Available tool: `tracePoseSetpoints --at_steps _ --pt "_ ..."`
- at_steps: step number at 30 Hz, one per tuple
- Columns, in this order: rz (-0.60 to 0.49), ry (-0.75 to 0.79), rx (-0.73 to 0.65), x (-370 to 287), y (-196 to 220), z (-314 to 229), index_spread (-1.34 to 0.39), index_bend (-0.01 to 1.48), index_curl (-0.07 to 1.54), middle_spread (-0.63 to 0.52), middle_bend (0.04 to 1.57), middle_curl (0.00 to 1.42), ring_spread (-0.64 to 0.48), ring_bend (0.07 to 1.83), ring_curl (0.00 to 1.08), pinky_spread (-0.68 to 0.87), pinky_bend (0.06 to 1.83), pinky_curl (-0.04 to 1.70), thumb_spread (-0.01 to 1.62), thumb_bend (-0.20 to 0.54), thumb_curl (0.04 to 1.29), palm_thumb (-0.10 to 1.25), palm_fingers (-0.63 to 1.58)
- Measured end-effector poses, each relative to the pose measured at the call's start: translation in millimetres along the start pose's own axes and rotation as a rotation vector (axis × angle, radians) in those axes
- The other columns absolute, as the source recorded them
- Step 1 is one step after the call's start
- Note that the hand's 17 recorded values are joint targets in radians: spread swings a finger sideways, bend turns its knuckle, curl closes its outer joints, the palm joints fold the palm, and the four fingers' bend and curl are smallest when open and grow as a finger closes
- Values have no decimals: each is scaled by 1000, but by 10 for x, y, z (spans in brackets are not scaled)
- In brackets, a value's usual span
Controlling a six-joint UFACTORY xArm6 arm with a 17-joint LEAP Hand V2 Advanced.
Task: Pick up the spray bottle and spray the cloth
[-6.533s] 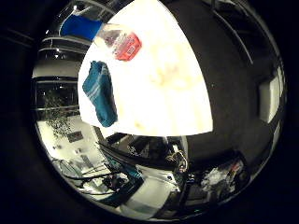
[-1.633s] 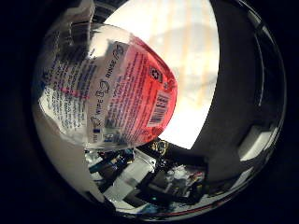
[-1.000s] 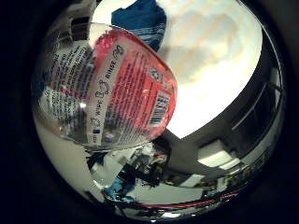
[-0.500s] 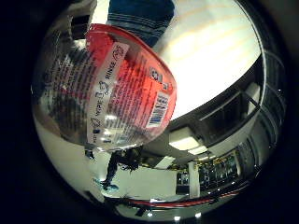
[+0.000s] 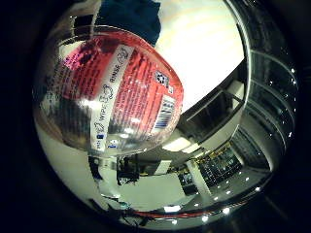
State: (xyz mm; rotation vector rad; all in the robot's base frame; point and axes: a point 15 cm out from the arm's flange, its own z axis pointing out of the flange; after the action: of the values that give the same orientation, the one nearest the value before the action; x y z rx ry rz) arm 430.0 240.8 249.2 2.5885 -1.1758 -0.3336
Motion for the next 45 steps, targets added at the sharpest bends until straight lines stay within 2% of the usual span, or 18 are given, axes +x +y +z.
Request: tracePoseSetpoints --at_steps 4,8,16,26,35,45 --pt "14 83 13 -51 -165 59 -179 1161 639 -64 1313 545 -141 1443 539 -202 1007 1225 909 -15 774 1056 1235" --pt "26 91 -7 -117 -236 183 -181 1162 638 -65 1315 547 -141 1443 539 -203 1006 1226 909 -15 776 1056 1236" --pt "51 84 -39 -90 -261 335 -182 1170 639 -65 1315 548 -141 1443 539 -204 1006 1227 910 -16 776 1041 1235" --pt "57 76 -12 -99 -148 128 -183 1171 638 -65 1314 549 -141 1443 539 -205 1006 1228 917 -15 780 1032 1235" --pt "58 67 -45 -75 -190 292 -183 1171 637 -65 1314 549 -141 1443 539 -205 1006 1228 922 -16 781 1026 1235" --pt "42 8 -74 -185 -112 319 -183 1172 637 -67 1314 550 -141 1447 542 -206 1006 1228 937 -15 776 1027 1235"
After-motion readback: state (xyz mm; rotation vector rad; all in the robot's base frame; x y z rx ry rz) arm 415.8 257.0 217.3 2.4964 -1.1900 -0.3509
